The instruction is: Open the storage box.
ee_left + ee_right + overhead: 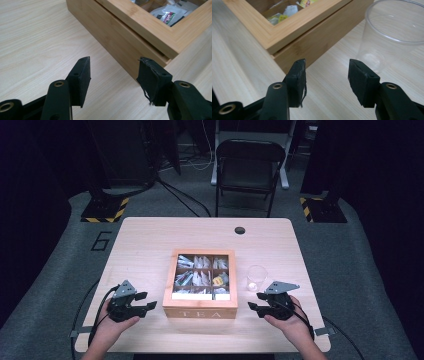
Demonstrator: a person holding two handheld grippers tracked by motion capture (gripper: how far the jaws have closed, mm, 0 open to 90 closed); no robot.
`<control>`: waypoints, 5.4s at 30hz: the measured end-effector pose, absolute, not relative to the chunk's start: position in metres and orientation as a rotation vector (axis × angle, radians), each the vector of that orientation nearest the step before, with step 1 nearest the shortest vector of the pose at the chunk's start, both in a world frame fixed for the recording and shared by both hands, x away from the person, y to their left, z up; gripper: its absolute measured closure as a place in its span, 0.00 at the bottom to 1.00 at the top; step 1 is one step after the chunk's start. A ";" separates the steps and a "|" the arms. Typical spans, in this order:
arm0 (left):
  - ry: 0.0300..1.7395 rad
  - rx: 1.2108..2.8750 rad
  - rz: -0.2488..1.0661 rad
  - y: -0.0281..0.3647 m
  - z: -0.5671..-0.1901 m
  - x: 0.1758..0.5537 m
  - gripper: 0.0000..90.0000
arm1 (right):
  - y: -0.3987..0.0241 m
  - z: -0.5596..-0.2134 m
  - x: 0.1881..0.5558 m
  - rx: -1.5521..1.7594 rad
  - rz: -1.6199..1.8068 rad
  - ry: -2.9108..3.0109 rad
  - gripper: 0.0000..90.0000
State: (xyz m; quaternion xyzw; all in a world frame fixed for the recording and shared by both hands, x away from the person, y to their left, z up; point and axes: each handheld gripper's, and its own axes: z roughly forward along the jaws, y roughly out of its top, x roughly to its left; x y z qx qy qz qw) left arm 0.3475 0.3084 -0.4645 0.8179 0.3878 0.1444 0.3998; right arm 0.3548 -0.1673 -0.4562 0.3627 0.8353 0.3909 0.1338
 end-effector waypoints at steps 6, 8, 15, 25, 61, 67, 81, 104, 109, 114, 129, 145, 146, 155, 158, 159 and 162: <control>0.960 2.081 0.345 0.307 -0.463 0.343 0.49 | -0.164 -0.457 0.350 1.039 1.142 2.449 0.54; 0.959 2.076 0.337 0.306 -0.462 0.342 0.49 | -0.163 -0.457 0.349 1.051 1.145 2.456 0.55; 0.951 2.051 0.326 0.305 -0.461 0.338 0.51 | -0.158 -0.455 0.345 1.039 1.164 2.465 0.58; 0.913 2.070 0.309 0.300 -0.458 0.332 0.52 | -0.151 -0.451 0.341 1.013 1.168 2.476 0.58; 0.842 2.082 0.248 0.276 -0.469 0.331 0.65 | -0.127 -0.460 0.341 0.938 1.226 2.524 0.68; 0.840 2.074 0.266 0.274 -0.469 0.333 0.67 | -0.122 -0.463 0.342 0.930 1.212 2.531 0.69; 0.836 2.089 0.266 0.273 -0.465 0.334 0.68 | -0.120 -0.462 0.343 0.940 1.204 2.520 0.70; 0.837 2.063 0.267 0.275 -0.436 0.340 0.69 | -0.122 -0.433 0.349 0.950 1.253 2.506 0.70; 0.832 2.074 0.281 0.275 -0.428 0.342 0.69 | -0.123 -0.427 0.351 0.951 1.260 2.504 0.69; 0.841 2.051 0.289 0.276 -0.421 0.343 0.69 | -0.123 -0.419 0.353 0.953 1.254 2.503 0.68; 0.814 2.051 0.329 0.276 -0.402 0.347 0.68 | -0.123 -0.403 0.359 0.965 1.266 2.466 0.65; 0.802 2.044 0.339 0.277 -0.388 0.353 0.68 | -0.123 -0.387 0.365 0.923 1.274 2.445 0.60; 0.803 2.034 0.346 0.277 -0.387 0.353 0.68 | -0.122 -0.386 0.365 0.925 1.271 2.444 0.60; 0.792 2.030 0.365 0.275 -0.388 0.360 0.64 | -0.123 -0.376 0.371 0.929 1.284 2.450 0.59; 0.801 2.017 0.378 0.274 -0.391 0.364 0.64 | -0.124 -0.373 0.372 0.933 1.295 2.440 0.60; 0.801 2.020 0.375 0.274 -0.391 0.365 0.64 | -0.124 -0.371 0.373 0.929 1.296 2.437 0.60; 0.805 2.022 0.390 0.273 -0.391 0.369 0.64 | -0.123 -0.369 0.374 0.929 1.292 2.434 0.60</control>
